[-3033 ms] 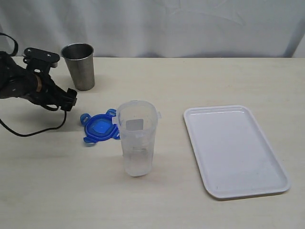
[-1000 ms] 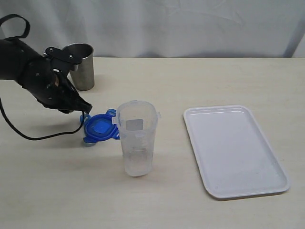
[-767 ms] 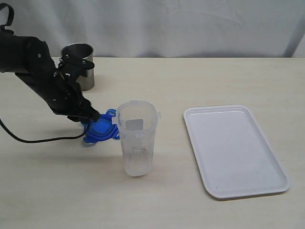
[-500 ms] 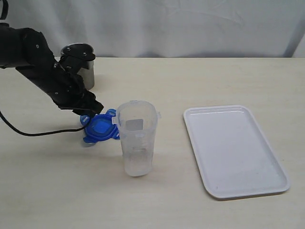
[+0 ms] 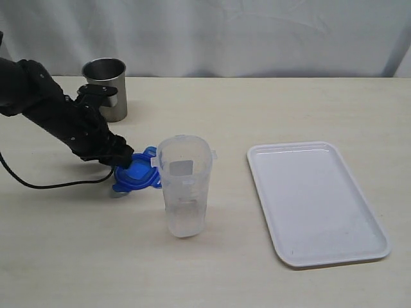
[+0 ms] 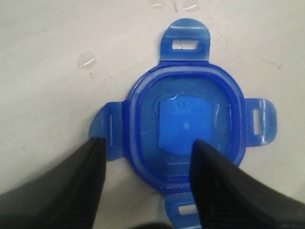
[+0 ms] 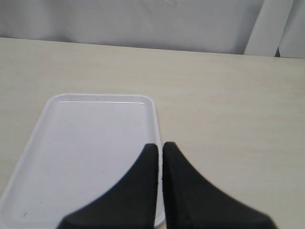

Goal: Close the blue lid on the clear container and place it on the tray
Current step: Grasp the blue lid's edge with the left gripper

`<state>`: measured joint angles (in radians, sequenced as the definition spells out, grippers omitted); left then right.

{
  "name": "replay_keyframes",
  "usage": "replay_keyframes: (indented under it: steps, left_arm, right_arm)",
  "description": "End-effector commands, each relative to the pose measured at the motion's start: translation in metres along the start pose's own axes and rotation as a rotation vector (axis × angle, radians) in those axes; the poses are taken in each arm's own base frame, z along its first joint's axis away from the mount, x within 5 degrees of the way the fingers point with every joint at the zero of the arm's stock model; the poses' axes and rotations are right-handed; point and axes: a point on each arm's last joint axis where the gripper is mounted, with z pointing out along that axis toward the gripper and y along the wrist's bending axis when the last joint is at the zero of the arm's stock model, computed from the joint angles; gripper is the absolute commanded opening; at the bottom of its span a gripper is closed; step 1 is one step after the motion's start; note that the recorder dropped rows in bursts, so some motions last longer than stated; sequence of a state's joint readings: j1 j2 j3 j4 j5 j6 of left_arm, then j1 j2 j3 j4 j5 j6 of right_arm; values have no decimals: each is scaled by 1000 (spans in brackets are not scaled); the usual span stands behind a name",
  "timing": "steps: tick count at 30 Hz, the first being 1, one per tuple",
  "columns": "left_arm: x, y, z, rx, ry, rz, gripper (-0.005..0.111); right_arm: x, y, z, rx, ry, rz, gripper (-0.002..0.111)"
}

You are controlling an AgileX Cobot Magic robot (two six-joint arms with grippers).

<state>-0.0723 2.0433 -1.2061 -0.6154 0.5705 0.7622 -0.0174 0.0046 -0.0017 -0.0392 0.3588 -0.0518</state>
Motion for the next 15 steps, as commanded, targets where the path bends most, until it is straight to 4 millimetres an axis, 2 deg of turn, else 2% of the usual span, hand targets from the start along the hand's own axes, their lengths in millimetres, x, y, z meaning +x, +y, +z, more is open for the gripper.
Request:
replay_keyframes:
  steps: [1,9,15]
  left_arm:
    - [-5,4,-1,-15,-49,-4,51]
    - [-7,8,1,-54,-75,4,51]
    - [-3,12,13,-63,-60,-7,51]
  right_arm:
    - [0,0,0,3,-4,-5,4]
    - [0,0,0,3,-4,-5,4]
    - [0,0,0,3,-4,-5,4]
